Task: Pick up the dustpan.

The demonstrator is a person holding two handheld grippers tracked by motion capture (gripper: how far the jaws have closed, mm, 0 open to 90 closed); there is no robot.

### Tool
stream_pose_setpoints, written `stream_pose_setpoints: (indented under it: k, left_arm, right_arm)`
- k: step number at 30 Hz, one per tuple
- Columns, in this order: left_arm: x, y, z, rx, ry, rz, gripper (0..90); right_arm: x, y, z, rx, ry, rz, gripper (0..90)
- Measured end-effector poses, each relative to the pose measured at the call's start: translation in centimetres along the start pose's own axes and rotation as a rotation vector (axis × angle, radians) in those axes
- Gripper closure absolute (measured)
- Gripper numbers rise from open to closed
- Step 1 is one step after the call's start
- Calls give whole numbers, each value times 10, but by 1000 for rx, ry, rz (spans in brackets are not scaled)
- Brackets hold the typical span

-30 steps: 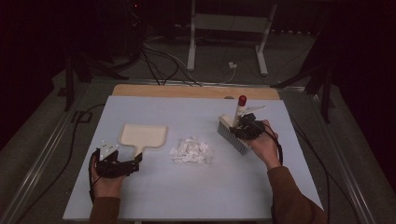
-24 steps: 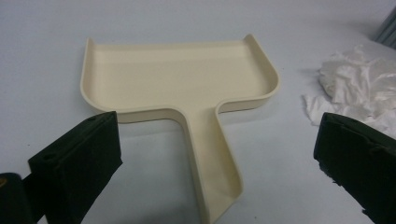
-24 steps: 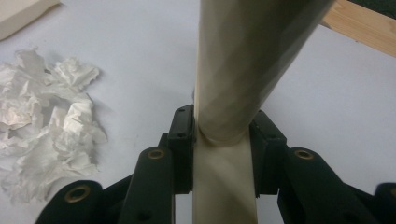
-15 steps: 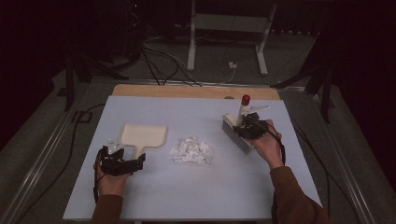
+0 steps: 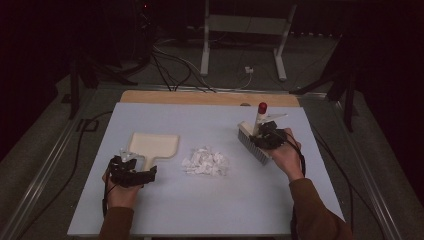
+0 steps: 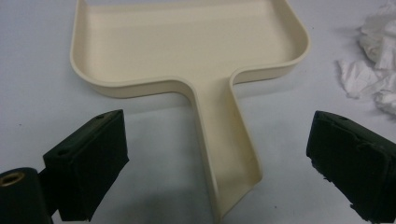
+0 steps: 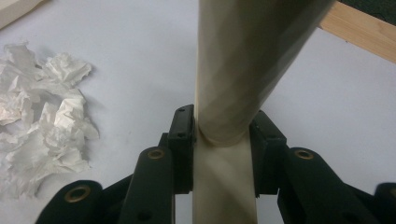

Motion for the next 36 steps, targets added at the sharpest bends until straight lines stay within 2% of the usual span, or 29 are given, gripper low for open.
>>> stream_pose_setpoints:
  k: [4,8,15,20,24,29,34,36]
  left_arm:
    - [2,3,-3,1,-17,-10,62]
    - [3,4,-8,-22,-31,-23,80]
    - [-2,7,-15,-55,-35,-32,202]
    - [-2,5,-24,-89,-53,-5,308]
    - [-1,5,-28,-91,-60,4,367]
    - [-3,5,-28,-92,-59,9,511]
    - [-4,-1,-27,-96,-58,52,650]
    - [-4,-1,-27,-102,-62,48,655]
  right_arm:
    - [0,-1,0,-1,1,5,672]
    - [-1,-1,-1,-1,0,9,672]
    - [-1,-2,-1,0,0,11,672]
    - [-1,-2,-1,1,0,11,672]
    - [-1,-2,-1,1,0,12,671]
    - [-1,-2,-1,0,1,12,672]
    - [-1,-2,-2,-4,3,11,672]
    - [-1,-3,-2,-5,3,14,672]
Point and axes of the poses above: each handheld gripper's, and its own axes: z roughly backward along the jaws, x roughly out of its underside, y roughly to its right, the point moved 9 cm from there along -z, roughly forward along the jaws, and after that the axes turned 9 degrees about z, right-handed, at the moved point
